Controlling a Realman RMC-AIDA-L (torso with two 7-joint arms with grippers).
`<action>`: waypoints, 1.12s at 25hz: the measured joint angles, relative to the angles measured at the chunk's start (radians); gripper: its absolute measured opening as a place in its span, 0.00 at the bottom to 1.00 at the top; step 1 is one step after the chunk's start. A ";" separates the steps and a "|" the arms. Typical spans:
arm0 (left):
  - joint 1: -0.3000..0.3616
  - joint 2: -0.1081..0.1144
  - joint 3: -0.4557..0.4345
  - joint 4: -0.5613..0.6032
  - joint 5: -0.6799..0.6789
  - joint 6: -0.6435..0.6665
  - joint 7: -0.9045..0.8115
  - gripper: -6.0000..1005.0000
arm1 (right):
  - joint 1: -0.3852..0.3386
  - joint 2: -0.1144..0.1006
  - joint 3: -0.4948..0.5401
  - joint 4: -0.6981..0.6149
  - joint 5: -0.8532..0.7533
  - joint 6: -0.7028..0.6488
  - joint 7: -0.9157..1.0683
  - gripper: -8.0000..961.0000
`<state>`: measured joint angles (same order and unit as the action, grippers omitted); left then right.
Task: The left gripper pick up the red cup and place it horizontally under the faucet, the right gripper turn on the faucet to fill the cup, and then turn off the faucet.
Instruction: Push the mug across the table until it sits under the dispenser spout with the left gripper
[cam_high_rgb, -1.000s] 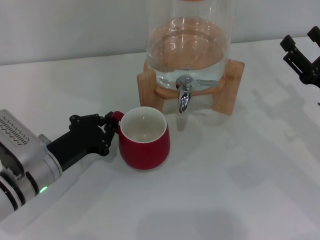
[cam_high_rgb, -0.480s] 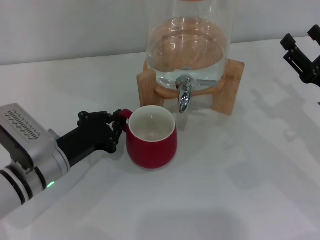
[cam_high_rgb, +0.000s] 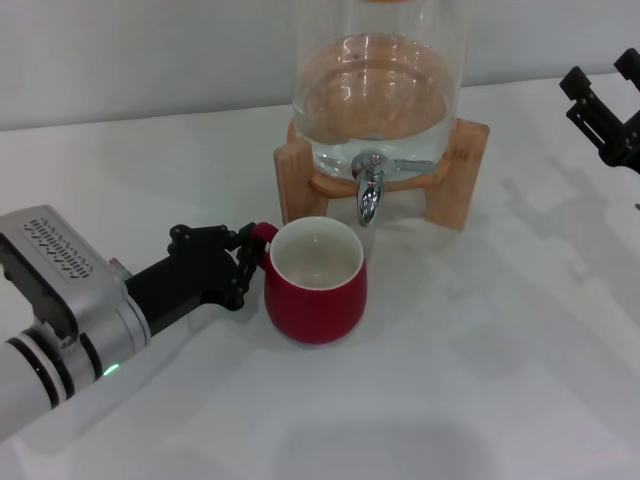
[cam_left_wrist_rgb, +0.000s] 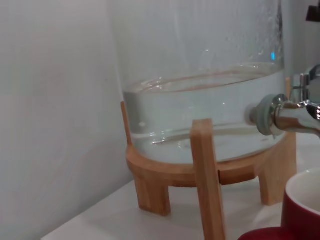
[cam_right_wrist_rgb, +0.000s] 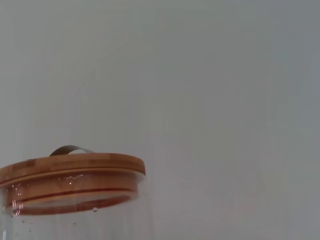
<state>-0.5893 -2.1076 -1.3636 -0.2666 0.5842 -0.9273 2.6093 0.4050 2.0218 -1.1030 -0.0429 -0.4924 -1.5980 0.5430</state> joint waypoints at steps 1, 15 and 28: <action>0.000 0.000 0.008 -0.005 0.000 0.007 0.000 0.11 | 0.000 0.000 0.000 0.000 0.000 -0.002 0.000 0.86; 0.001 0.000 0.055 -0.038 0.000 0.077 -0.015 0.11 | 0.002 0.002 -0.010 0.000 0.000 -0.006 0.000 0.86; -0.007 0.001 0.055 -0.039 -0.001 0.096 -0.015 0.12 | 0.010 0.002 -0.015 0.000 0.000 -0.005 0.000 0.86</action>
<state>-0.5964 -2.1063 -1.3085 -0.3053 0.5828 -0.8311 2.5939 0.4153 2.0234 -1.1175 -0.0429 -0.4924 -1.6032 0.5430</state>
